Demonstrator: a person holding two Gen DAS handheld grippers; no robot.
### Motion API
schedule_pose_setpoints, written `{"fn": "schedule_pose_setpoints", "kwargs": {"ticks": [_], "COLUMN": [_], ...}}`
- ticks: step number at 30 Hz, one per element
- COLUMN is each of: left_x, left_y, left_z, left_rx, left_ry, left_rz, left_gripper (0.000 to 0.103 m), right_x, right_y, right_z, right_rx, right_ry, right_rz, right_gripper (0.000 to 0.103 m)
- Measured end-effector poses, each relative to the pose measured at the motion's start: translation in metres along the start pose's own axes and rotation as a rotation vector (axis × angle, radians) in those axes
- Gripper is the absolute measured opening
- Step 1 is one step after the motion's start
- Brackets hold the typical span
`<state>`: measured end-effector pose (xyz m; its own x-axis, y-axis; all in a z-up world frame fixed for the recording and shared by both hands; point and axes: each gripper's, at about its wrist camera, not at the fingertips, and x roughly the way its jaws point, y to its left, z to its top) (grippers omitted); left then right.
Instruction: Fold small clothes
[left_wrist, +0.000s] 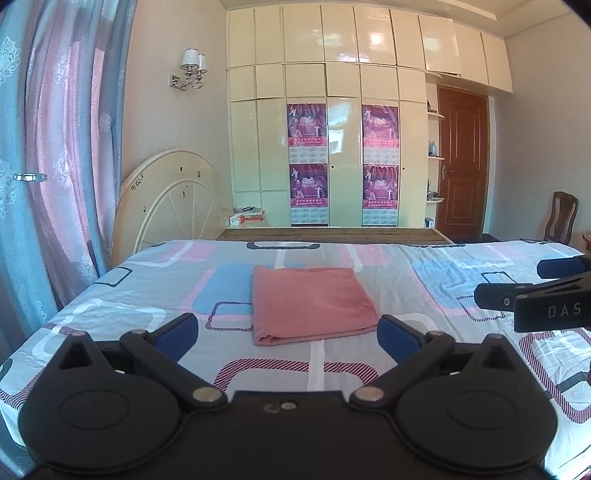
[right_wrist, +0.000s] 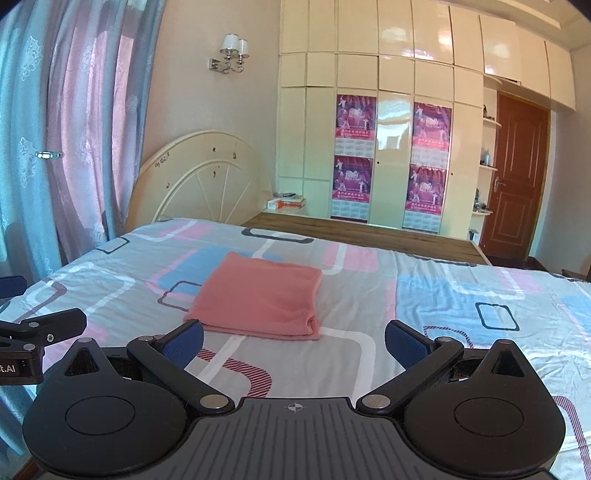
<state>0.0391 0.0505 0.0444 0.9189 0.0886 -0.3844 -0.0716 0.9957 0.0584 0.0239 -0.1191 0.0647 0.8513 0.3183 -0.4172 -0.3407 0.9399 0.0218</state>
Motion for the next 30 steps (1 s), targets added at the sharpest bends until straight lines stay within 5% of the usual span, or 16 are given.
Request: {"fn": "schedule_pose_setpoints", "kwargs": {"ticks": [30], "left_x": [-0.0016], "left_y": [-0.0045], "left_z": [0.0035], "left_rx": [0.003], "left_ry": [-0.008], "left_rz": [0.000], "left_gripper": [0.103], "right_x": [-0.0035], "right_y": [-0.0010], "right_z": [0.0016], "right_rx": [0.003], "right_ry": [-0.012], "right_rz": [0.004], "right_gripper": [0.103]}}
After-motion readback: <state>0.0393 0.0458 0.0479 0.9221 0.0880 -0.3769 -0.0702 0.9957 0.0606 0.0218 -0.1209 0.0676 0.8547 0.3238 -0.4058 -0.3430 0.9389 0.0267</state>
